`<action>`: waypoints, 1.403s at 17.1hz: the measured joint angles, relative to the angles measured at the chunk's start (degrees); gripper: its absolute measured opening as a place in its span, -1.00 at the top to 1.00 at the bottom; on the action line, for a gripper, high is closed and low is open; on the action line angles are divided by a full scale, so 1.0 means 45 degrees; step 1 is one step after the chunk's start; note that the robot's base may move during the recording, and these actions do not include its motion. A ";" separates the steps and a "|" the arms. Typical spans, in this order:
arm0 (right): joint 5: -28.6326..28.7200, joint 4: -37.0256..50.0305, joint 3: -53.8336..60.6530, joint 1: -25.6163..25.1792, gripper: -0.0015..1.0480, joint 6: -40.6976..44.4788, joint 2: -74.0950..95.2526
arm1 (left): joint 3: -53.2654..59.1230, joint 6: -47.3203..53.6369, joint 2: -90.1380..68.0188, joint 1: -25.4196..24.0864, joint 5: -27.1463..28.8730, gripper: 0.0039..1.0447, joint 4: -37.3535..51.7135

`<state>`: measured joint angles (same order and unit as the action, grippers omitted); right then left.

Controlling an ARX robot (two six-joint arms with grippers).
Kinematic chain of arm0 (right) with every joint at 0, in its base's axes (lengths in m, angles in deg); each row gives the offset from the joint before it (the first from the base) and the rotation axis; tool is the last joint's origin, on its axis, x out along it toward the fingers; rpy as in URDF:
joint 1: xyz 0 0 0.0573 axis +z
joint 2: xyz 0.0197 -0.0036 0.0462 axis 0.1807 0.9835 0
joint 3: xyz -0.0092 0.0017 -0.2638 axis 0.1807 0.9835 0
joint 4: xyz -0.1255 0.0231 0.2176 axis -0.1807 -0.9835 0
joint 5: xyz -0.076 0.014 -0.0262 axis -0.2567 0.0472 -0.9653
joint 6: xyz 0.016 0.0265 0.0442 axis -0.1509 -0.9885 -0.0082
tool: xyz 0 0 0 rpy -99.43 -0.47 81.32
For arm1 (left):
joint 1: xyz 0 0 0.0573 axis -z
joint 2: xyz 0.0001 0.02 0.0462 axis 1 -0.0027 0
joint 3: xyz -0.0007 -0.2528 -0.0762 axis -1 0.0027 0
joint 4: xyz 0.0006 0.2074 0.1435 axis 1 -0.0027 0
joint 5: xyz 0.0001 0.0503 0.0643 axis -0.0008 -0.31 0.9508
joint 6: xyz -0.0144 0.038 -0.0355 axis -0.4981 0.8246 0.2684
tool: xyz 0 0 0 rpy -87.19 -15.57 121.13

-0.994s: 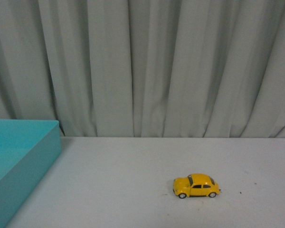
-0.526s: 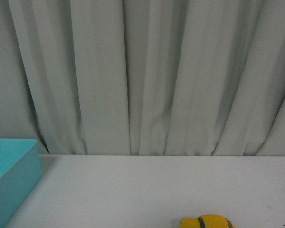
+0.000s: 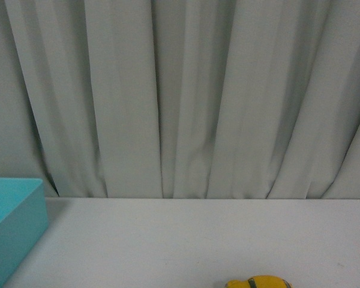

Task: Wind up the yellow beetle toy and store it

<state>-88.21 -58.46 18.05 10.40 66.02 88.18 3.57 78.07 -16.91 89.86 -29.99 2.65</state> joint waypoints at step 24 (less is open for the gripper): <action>0.2783 0.6470 -1.1448 0.0296 -0.87 0.4974 1.8787 | 0.0000 0.0000 0.0000 0.0000 0.0000 -0.88 0.0005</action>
<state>-75.69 -29.35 -33.47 11.73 88.40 172.72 3.57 78.07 -16.91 89.86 -29.99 2.67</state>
